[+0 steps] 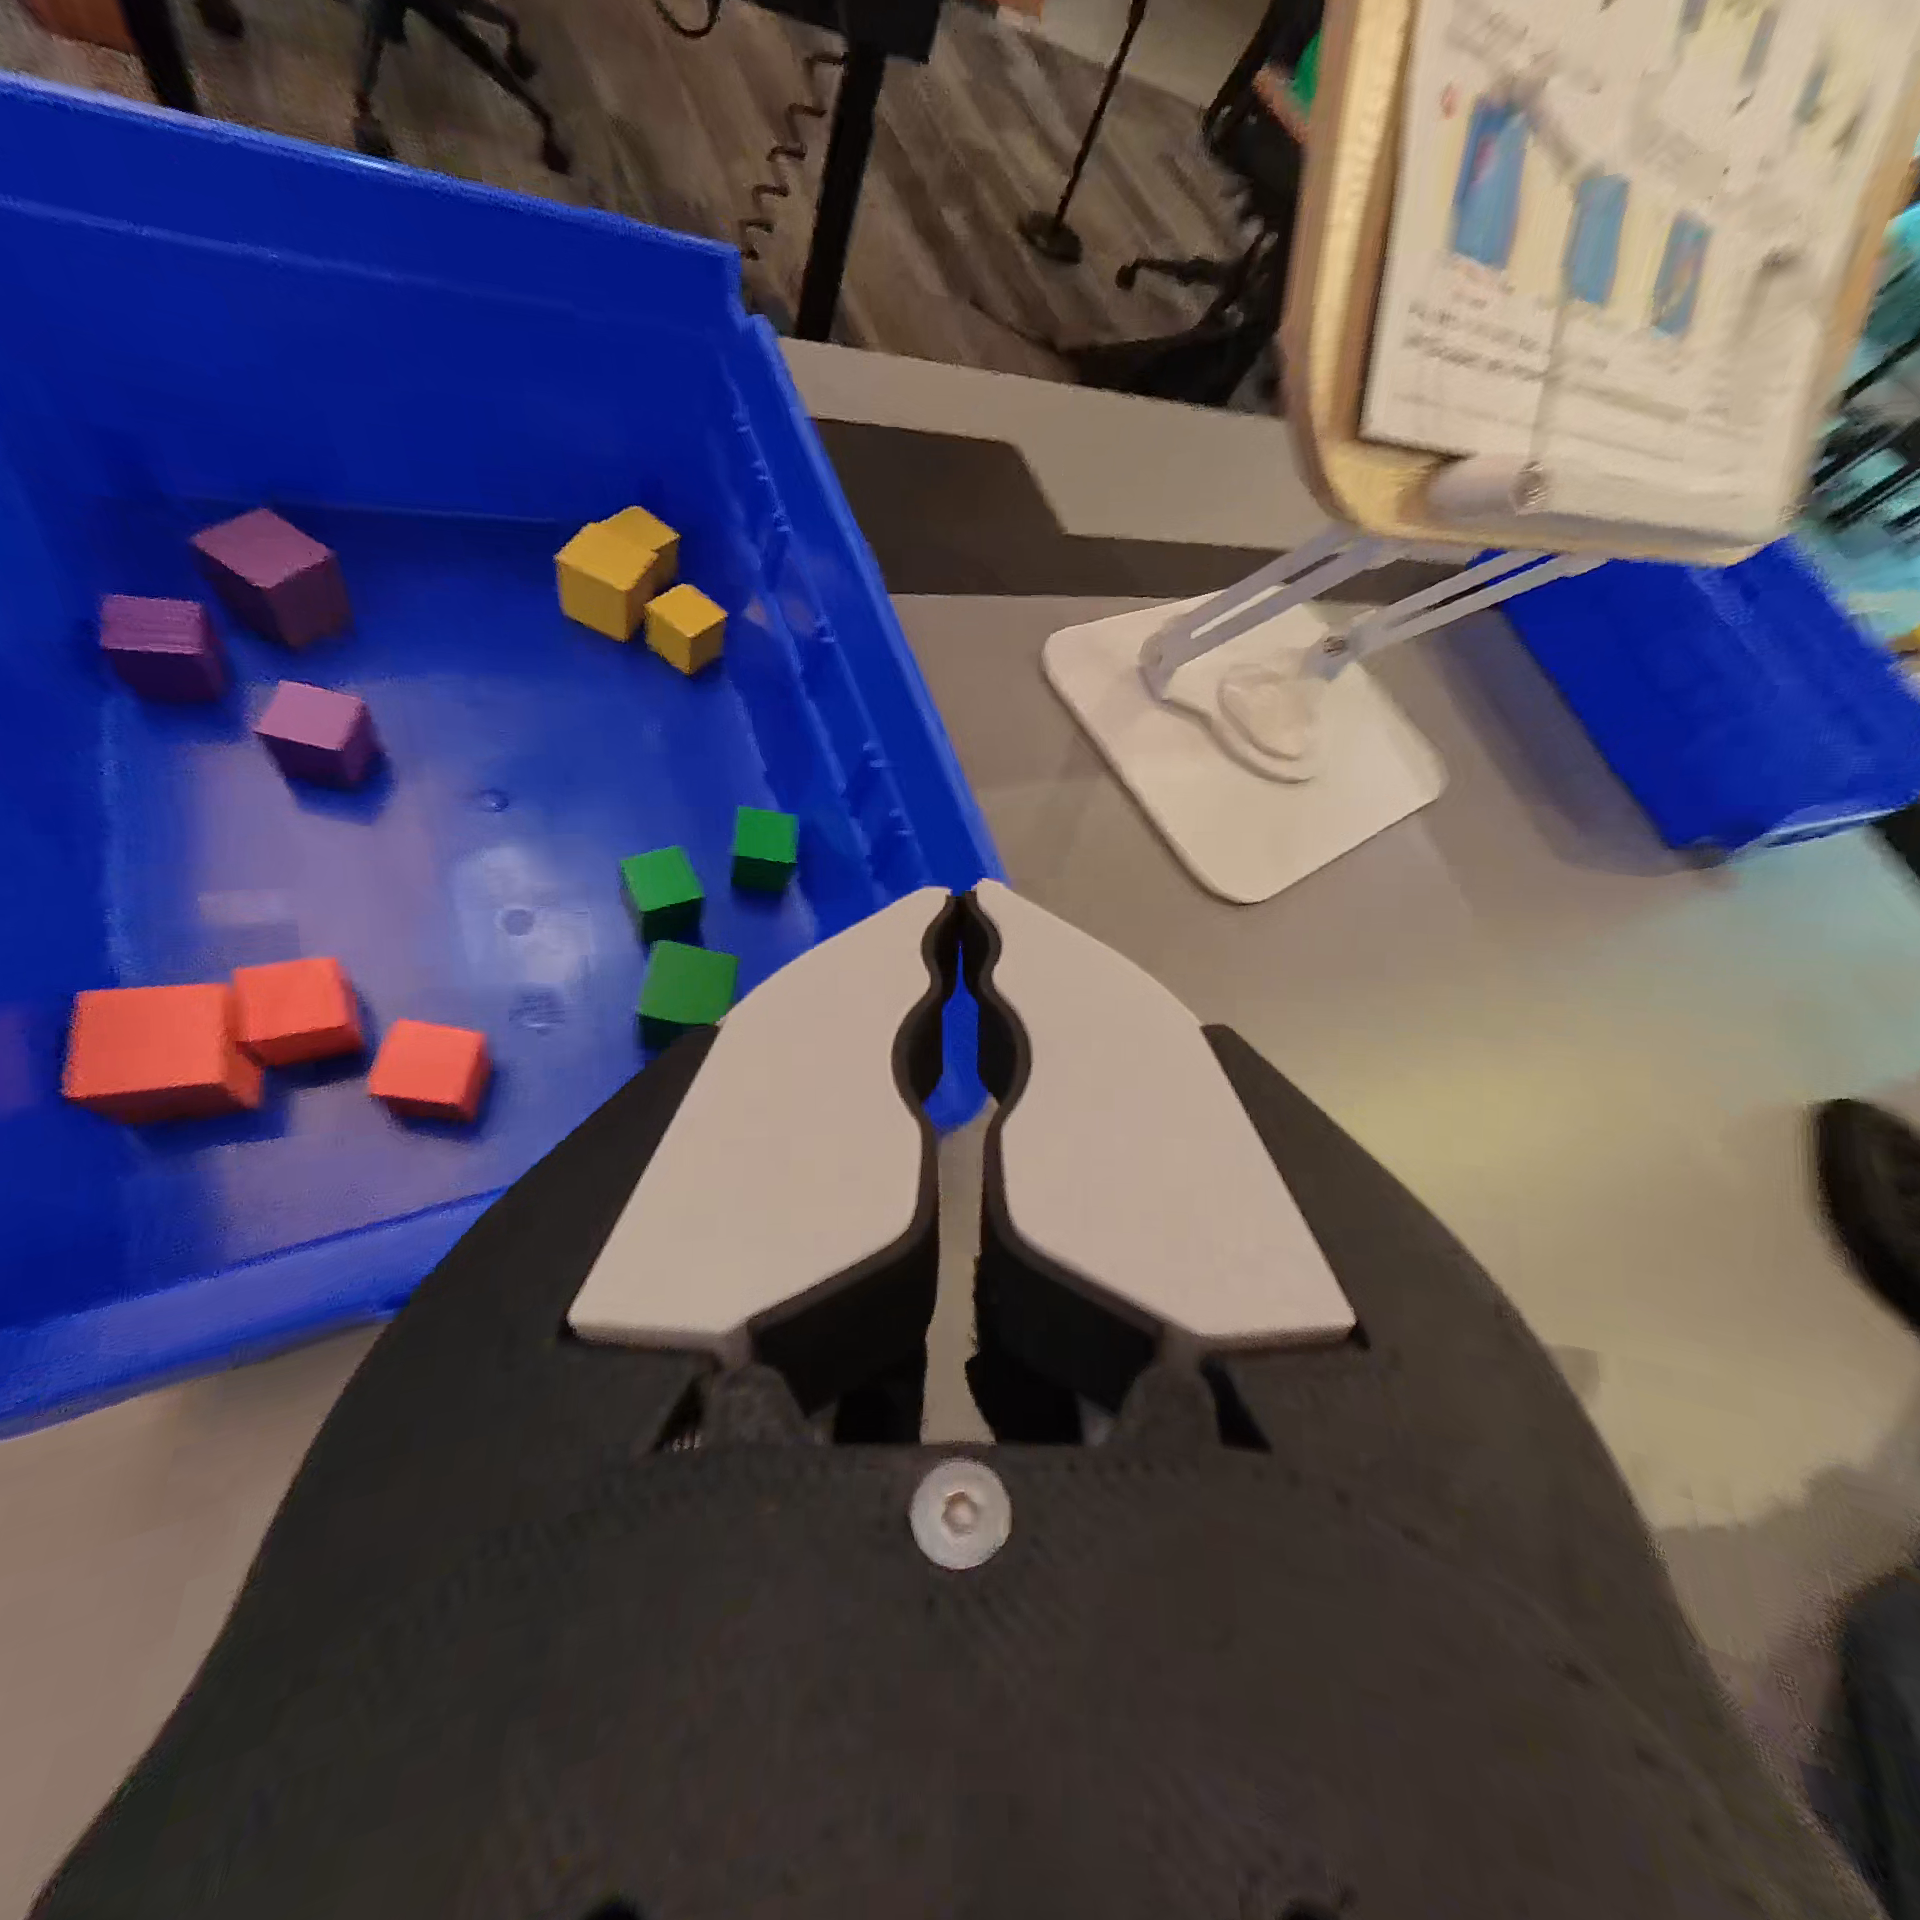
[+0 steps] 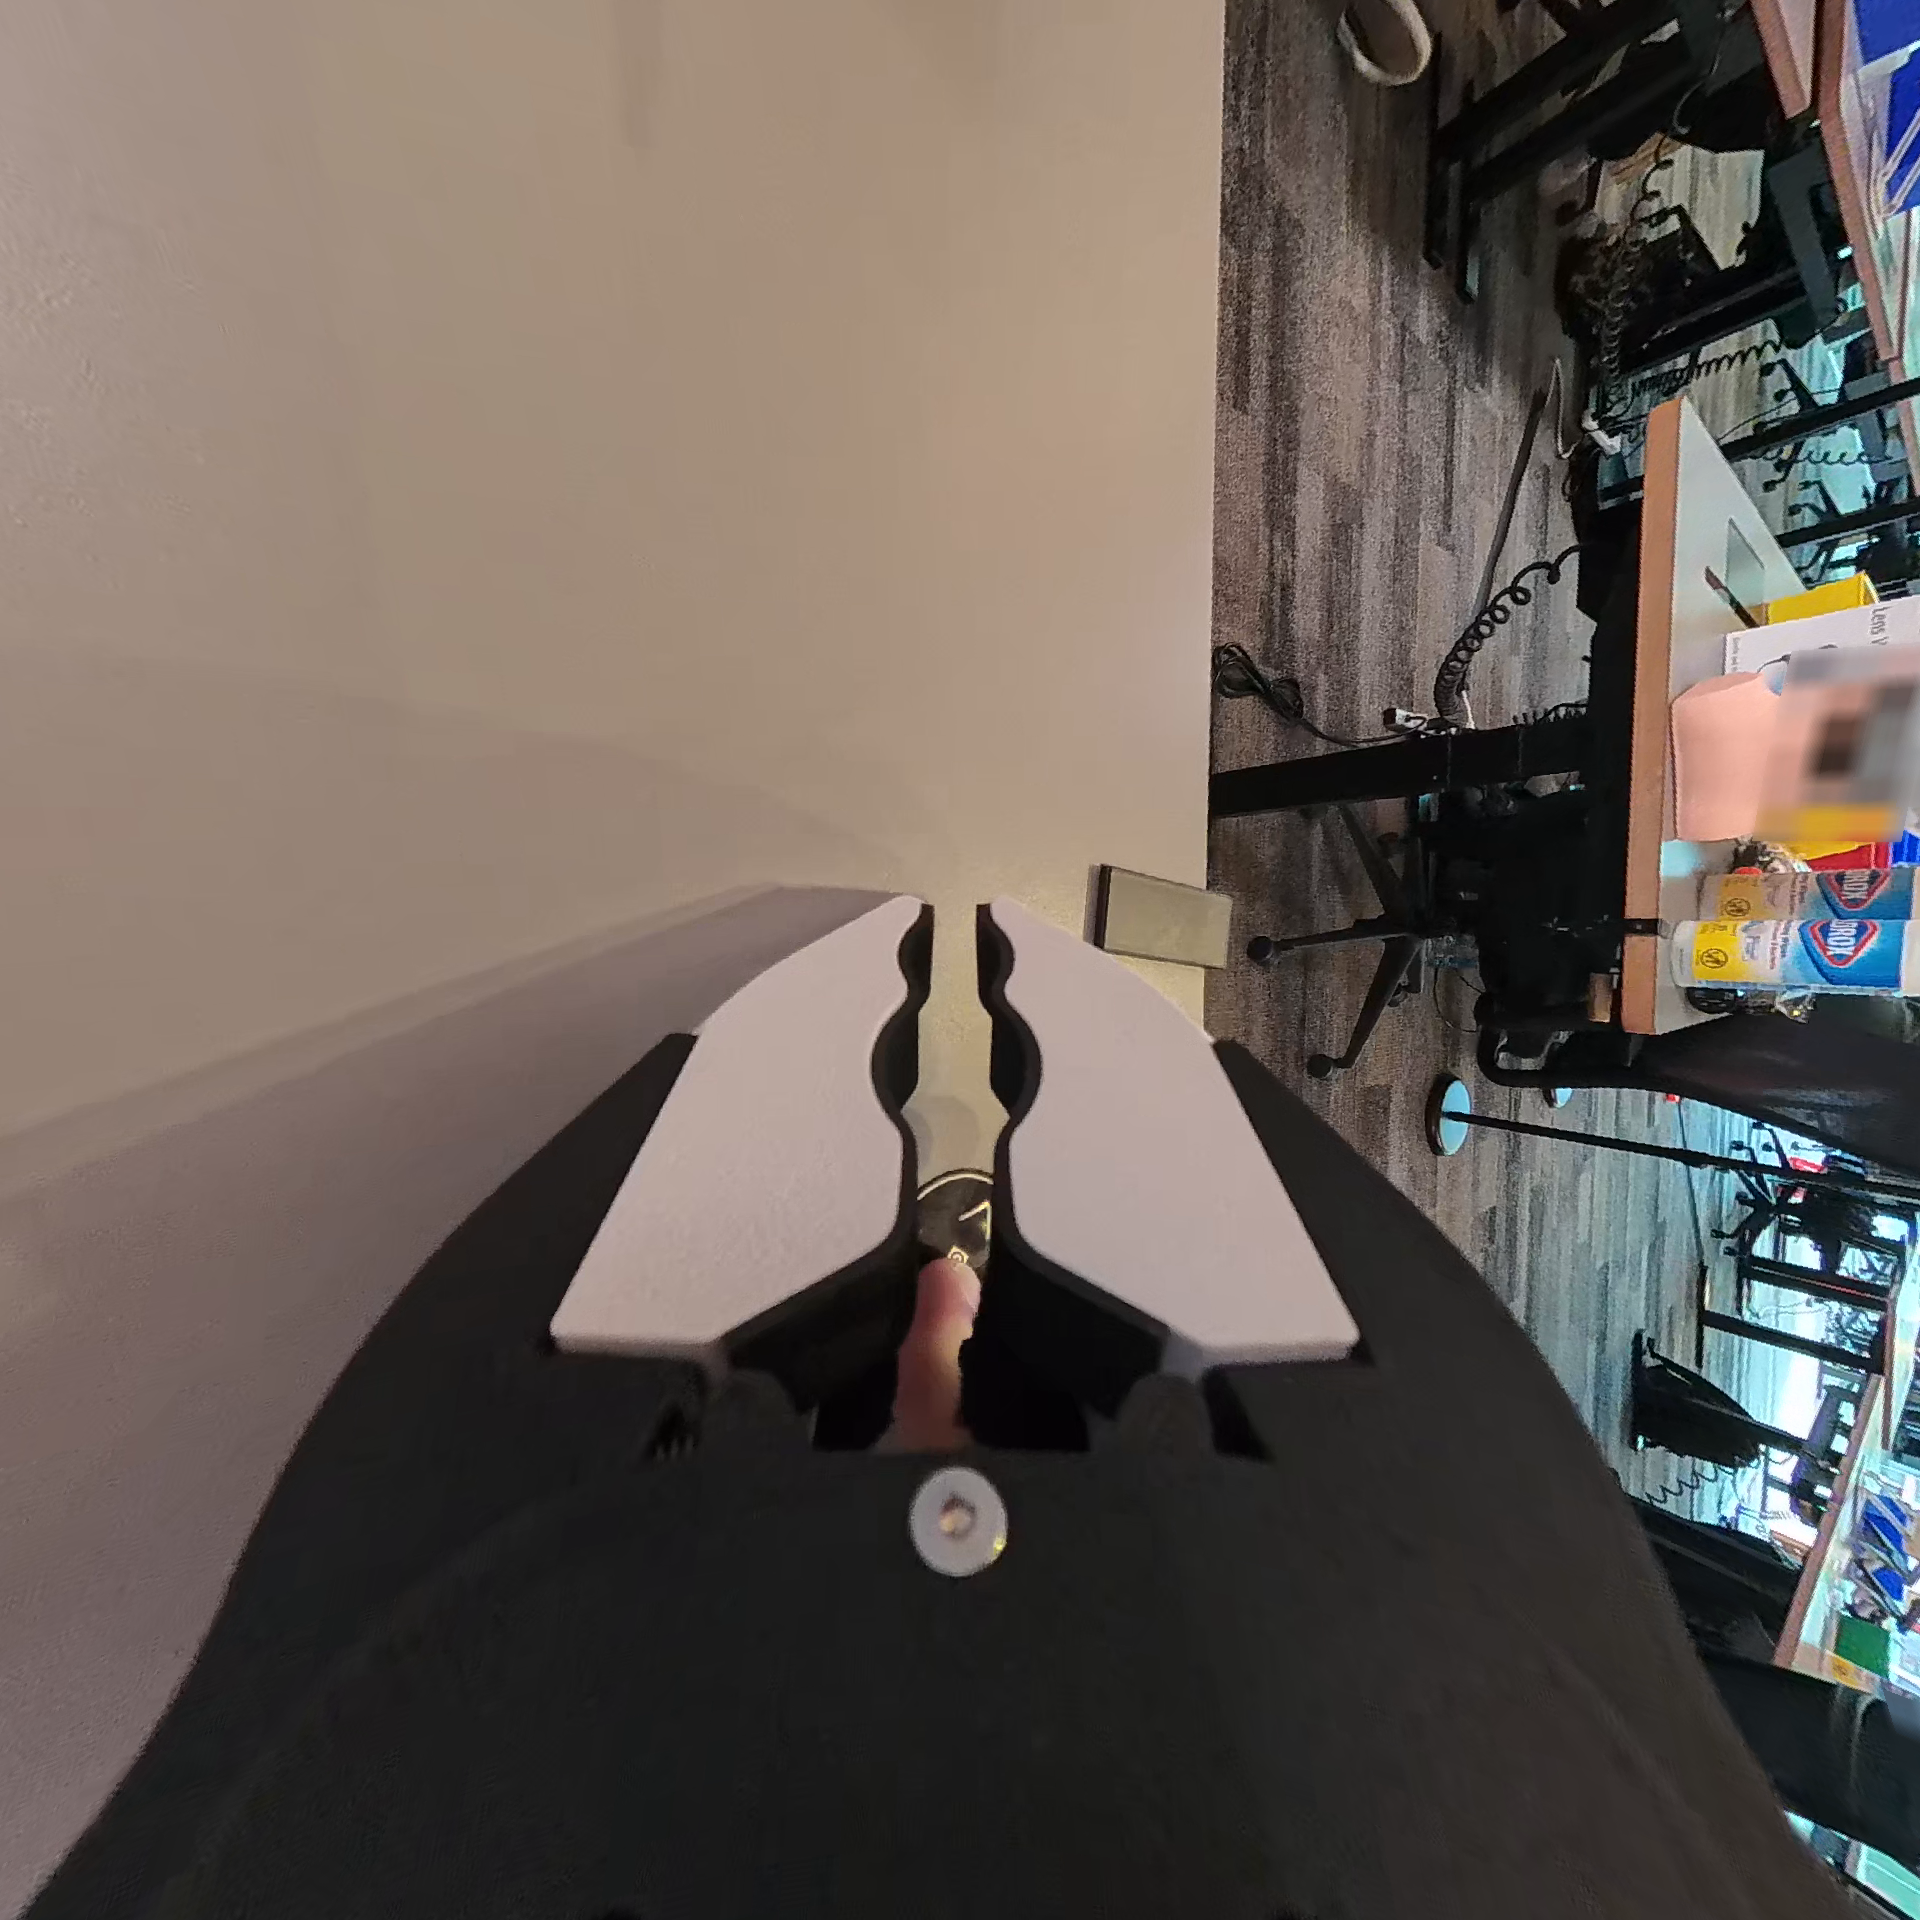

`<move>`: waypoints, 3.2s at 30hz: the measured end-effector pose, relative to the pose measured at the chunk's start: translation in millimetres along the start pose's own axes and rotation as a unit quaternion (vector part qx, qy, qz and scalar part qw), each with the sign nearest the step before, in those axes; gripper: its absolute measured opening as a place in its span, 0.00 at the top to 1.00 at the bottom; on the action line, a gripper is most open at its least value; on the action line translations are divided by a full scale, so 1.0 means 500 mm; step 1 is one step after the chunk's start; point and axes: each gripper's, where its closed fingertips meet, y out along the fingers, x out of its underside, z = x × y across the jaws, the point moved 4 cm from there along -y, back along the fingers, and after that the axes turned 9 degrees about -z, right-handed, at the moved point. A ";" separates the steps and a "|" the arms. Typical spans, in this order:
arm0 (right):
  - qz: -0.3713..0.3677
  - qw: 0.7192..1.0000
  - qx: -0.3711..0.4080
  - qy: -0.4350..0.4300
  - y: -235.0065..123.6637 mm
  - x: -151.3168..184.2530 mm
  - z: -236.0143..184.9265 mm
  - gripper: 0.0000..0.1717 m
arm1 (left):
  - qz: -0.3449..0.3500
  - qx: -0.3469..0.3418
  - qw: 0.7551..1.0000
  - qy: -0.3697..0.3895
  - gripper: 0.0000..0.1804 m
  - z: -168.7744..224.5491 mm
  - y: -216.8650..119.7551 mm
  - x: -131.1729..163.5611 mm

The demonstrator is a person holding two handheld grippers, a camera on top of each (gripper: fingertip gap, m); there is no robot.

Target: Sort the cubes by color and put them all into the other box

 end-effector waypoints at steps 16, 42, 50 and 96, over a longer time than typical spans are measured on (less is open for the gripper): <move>-0.011 1.000 0.017 0.001 -0.025 -0.015 0.028 0.95 | -0.245 -0.116 0.952 0.141 0.64 -0.093 0.068 -0.006; 0.008 0.999 0.040 -0.018 -0.079 -0.041 0.062 0.92 | -0.407 -0.070 0.909 0.063 0.84 -0.101 0.122 -0.003; 0.053 0.994 0.099 -0.008 -0.131 -0.089 0.093 0.84 | -0.327 -0.083 0.939 0.073 0.84 -0.091 0.073 -0.046; 0.357 0.500 -0.789 0.007 -0.780 -0.561 -0.520 0.84 | -0.036 0.512 0.845 0.148 0.85 0.647 0.067 0.021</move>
